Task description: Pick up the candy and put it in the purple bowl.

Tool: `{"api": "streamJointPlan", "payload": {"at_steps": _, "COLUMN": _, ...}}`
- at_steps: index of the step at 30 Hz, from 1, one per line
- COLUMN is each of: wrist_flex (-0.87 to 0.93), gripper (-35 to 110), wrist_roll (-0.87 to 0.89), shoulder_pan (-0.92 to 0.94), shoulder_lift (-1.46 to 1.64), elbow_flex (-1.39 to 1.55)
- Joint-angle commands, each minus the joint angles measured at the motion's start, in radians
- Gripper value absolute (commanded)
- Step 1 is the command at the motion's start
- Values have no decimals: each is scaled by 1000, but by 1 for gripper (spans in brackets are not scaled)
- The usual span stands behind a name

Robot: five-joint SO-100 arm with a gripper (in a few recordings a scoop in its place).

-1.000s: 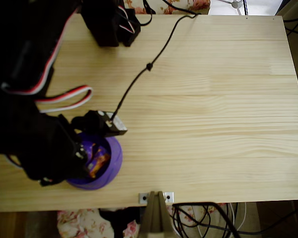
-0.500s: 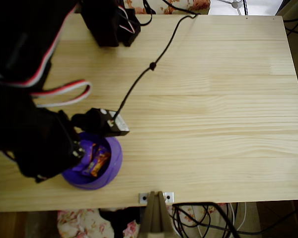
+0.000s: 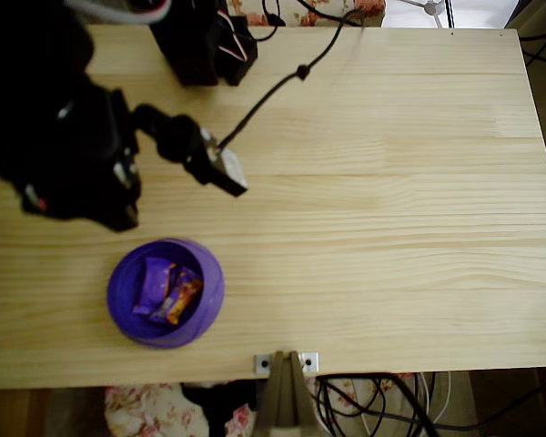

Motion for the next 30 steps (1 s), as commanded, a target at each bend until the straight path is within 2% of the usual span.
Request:
{"api": "streamJointPlan", "payload": {"at_steps": 1, "wrist_flex": -37, "gripper": 0, "wrist_roll": 37, "shoulder_pan": 46, "shoulder_lift": 233, "elbow_flex": 130}}
{"api": "streamJointPlan", "payload": {"at_steps": 7, "wrist_flex": -129, "gripper": 0, "wrist_roll": 80, "shoulder_pan": 75, "shoulder_lift": 482, "elbow_flex": 462}}
{"api": "streamJointPlan", "payload": {"at_steps": 14, "wrist_flex": -296, "gripper": 0, "wrist_roll": 293, "shoulder_pan": 54, "shoulder_lift": 822, "elbow_flex": 841}}
{"api": "streamJointPlan", "payload": {"at_steps": 21, "wrist_flex": -453, "gripper": 0, "wrist_roll": 419, "shoulder_pan": 34, "shoulder_lift": 1032, "elbow_flex": 1138}}
{"api": "streamJointPlan", "payload": {"at_steps": 30, "wrist_flex": -492, "gripper": 0, "wrist_roll": 417, "shoulder_pan": 28, "shoulder_lift": 1344, "elbow_flex": 1439}}
